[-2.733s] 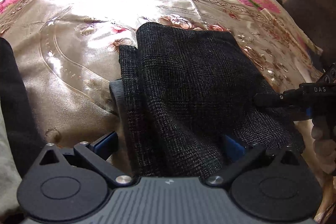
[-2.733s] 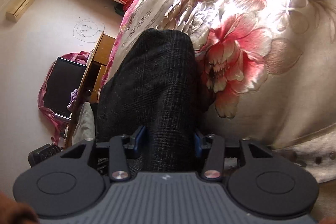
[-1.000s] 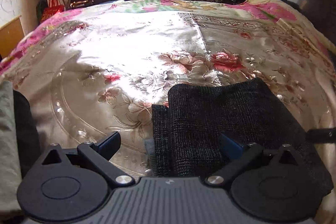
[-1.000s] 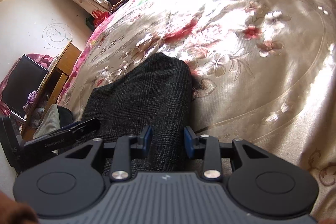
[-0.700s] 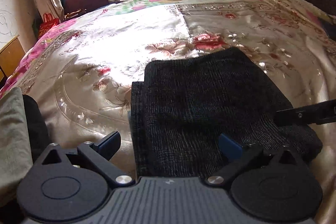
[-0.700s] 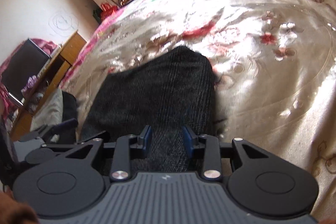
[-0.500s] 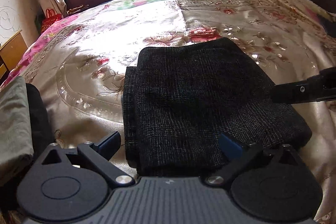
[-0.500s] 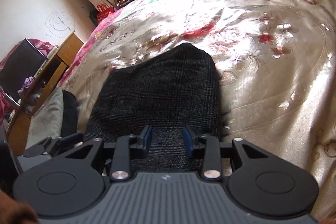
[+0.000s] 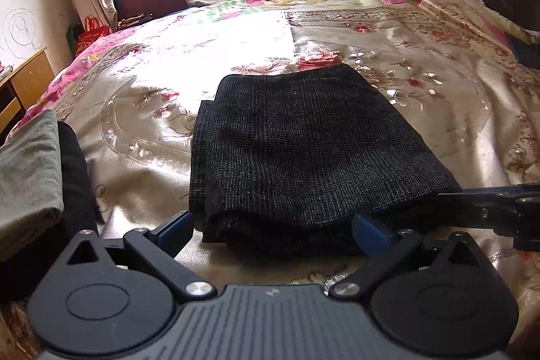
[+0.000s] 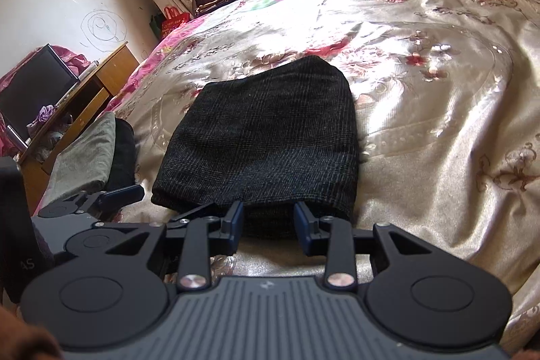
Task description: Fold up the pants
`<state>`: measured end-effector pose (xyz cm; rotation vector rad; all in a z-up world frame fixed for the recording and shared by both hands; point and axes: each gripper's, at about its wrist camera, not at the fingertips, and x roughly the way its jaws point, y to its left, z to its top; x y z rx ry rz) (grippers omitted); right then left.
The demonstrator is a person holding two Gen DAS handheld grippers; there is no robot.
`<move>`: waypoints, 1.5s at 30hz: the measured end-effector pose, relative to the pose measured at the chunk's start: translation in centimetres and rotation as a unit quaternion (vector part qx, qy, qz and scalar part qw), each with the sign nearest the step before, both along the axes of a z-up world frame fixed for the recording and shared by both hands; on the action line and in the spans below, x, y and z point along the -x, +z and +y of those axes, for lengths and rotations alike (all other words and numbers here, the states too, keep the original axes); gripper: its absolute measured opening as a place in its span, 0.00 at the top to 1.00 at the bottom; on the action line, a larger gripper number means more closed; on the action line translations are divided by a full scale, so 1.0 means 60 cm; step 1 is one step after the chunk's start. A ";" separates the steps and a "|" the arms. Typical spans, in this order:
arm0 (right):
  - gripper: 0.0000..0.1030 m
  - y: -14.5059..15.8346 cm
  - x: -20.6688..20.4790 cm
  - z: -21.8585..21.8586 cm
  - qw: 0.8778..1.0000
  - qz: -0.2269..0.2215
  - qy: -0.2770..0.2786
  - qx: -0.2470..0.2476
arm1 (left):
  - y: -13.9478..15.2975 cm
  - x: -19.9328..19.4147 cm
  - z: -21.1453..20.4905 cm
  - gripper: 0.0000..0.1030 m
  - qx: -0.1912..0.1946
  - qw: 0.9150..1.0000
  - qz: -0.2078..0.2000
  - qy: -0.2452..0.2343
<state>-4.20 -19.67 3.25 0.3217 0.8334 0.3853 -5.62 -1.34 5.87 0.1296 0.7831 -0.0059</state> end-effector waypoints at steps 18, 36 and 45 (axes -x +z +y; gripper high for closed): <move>0.63 -0.011 0.014 0.012 1.000 0.008 -0.005 0.013 | -0.009 0.023 -0.009 0.00 0.004 1.000 0.008 0.001; 0.63 -0.016 0.018 0.013 1.000 0.015 -0.004 0.009 | -0.011 0.032 -0.010 0.00 0.003 1.000 0.002 0.003; 0.63 -0.020 0.020 0.010 1.000 0.018 -0.006 0.003 | -0.014 0.034 -0.011 0.00 0.001 1.000 0.001 0.000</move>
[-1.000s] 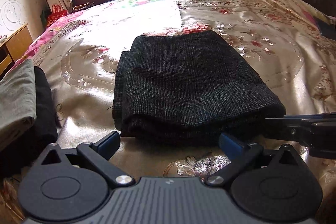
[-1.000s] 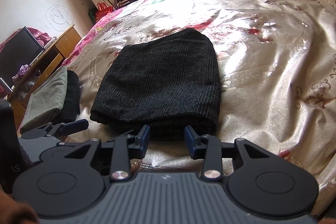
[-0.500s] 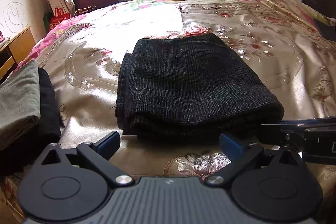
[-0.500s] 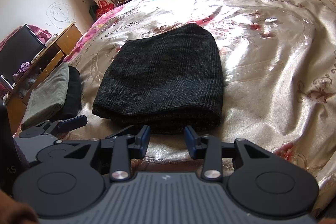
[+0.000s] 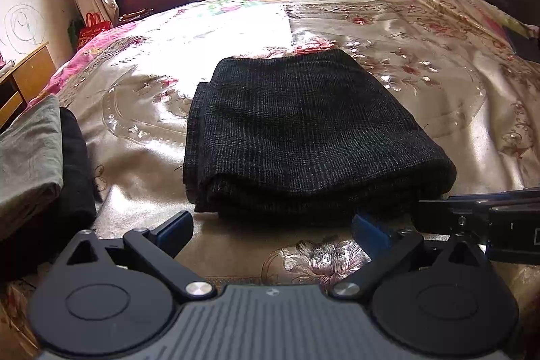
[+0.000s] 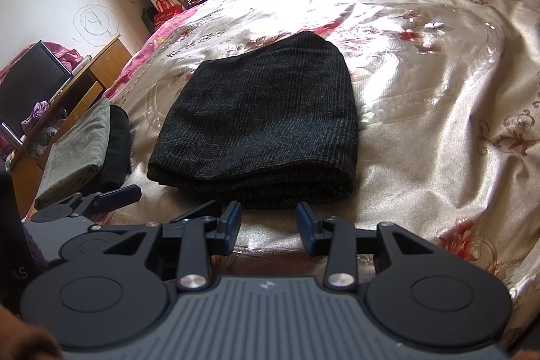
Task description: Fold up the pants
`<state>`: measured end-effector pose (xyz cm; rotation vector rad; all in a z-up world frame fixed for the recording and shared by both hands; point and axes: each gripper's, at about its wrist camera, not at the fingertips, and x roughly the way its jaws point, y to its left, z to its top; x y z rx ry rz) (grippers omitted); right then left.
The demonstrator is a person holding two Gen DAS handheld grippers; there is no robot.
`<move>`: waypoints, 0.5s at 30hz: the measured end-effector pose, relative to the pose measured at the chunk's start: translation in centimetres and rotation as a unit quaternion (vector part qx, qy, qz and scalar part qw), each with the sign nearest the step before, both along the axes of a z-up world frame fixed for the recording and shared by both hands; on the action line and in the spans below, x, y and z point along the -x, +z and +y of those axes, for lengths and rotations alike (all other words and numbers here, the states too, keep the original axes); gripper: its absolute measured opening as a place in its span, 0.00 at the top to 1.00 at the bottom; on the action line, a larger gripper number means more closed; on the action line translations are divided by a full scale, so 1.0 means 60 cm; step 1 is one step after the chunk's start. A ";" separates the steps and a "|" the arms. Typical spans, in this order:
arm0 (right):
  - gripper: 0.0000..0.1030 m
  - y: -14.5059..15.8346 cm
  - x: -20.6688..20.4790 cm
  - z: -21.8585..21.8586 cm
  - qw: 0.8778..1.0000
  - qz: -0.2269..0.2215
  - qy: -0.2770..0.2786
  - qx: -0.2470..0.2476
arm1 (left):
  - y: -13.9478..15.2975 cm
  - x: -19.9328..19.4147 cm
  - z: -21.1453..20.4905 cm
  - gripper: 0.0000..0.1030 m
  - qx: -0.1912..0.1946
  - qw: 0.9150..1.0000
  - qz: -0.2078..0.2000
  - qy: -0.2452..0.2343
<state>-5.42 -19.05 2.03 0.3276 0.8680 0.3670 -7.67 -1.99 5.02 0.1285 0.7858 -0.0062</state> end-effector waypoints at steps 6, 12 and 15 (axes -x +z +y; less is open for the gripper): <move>0.63 -0.004 0.000 -0.001 1.000 0.004 -0.001 -0.003 | -0.004 -0.001 0.000 0.00 0.000 1.000 0.004 0.000; 0.63 -0.005 0.001 -0.001 1.000 0.005 -0.001 -0.004 | -0.004 -0.001 0.000 0.00 -0.003 1.000 0.003 -0.001; 0.63 -0.005 0.001 -0.001 1.000 0.005 -0.001 -0.004 | -0.004 0.001 -0.001 0.00 -0.005 1.000 0.002 -0.001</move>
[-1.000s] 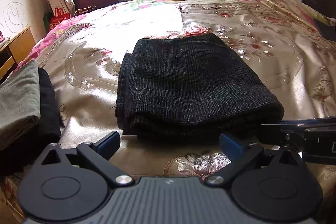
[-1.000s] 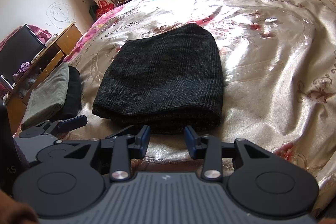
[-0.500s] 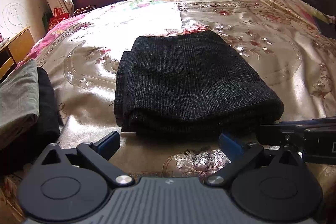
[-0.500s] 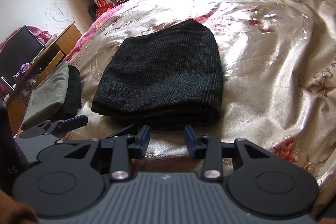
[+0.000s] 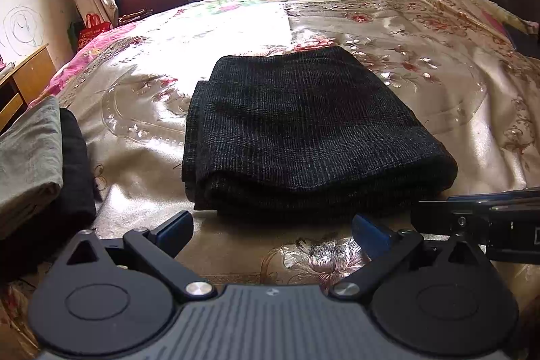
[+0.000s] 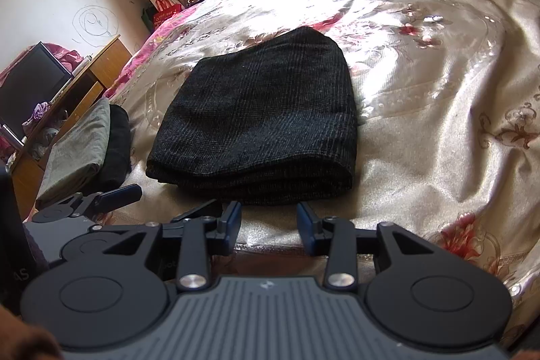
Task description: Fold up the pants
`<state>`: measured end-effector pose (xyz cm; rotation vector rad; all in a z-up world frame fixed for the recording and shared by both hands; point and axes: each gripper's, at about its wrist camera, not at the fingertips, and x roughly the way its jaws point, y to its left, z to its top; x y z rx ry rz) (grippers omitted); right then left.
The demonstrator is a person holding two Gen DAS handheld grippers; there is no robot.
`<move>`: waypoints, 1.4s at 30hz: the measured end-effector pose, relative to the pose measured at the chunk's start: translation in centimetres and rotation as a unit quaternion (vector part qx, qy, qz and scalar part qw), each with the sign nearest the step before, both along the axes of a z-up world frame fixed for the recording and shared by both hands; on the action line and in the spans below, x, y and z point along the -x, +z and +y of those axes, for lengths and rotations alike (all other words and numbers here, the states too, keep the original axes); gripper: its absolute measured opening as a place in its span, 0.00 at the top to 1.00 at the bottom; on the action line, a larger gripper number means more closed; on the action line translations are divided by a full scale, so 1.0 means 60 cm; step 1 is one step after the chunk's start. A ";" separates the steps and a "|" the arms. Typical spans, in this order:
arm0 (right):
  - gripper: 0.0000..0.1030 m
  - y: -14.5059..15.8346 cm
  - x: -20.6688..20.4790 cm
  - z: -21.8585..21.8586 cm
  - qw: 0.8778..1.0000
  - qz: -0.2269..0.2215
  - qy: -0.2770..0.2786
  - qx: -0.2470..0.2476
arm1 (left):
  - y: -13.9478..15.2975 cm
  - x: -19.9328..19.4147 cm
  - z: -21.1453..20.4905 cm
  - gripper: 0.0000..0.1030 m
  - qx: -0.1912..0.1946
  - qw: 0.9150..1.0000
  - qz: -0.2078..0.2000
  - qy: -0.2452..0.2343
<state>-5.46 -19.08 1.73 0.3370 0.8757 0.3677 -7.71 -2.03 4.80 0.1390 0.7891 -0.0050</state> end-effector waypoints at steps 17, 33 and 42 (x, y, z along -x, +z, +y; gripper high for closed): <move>0.63 -0.004 0.002 0.001 1.000 0.002 0.002 0.000 | -0.002 0.002 -0.001 0.00 -0.005 1.000 0.002 -0.001; 0.60 -0.005 0.006 0.006 1.000 -0.001 0.009 0.000 | -0.008 0.010 -0.014 0.00 -0.022 1.000 -0.002 -0.022; 0.59 0.011 0.002 -0.024 0.999 -0.026 -0.025 -0.018 | -0.004 0.010 -0.016 0.00 -0.020 0.999 -0.004 -0.025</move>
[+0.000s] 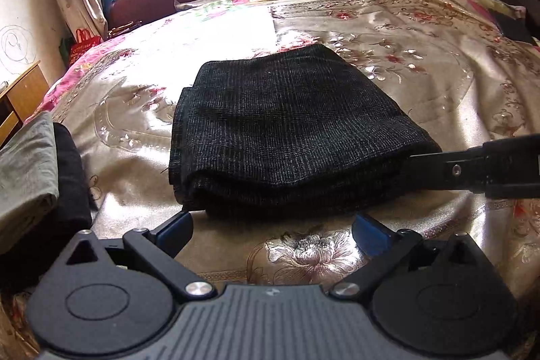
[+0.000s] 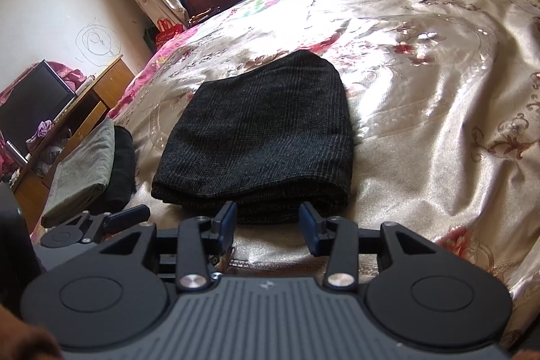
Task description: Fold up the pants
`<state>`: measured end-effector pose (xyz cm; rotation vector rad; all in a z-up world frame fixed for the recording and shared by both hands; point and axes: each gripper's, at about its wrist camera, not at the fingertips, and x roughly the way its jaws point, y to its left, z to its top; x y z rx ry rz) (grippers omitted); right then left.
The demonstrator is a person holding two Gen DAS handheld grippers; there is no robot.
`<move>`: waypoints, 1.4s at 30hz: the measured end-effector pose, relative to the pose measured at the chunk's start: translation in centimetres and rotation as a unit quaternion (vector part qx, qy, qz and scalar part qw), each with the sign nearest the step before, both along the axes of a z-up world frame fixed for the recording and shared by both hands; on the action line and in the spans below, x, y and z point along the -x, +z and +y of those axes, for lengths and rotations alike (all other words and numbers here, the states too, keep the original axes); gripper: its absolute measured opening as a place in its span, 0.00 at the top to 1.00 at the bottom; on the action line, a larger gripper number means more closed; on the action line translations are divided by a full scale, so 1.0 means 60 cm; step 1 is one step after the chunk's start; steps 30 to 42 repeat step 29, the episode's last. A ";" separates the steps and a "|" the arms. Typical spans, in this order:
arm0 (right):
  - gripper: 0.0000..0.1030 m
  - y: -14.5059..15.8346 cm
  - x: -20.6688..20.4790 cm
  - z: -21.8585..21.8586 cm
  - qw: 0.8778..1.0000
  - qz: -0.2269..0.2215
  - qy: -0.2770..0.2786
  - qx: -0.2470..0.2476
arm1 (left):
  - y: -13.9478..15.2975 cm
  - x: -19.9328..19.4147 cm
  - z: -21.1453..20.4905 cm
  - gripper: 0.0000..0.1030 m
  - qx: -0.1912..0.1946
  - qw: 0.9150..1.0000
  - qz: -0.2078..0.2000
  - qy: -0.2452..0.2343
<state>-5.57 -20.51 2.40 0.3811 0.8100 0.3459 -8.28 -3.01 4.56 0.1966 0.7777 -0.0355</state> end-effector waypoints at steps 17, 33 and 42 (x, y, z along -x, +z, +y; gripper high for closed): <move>0.57 -0.014 0.002 0.009 0.999 0.015 0.020 0.030 | -0.003 -0.004 0.010 0.00 0.007 1.000 0.005 0.017; 0.57 -0.016 0.001 0.009 0.999 0.020 0.023 0.030 | -0.003 -0.004 0.013 0.00 0.012 1.000 0.005 0.017; 0.57 -0.016 0.001 0.009 0.999 0.020 0.023 0.030 | -0.003 -0.004 0.013 0.00 0.012 1.000 0.005 0.017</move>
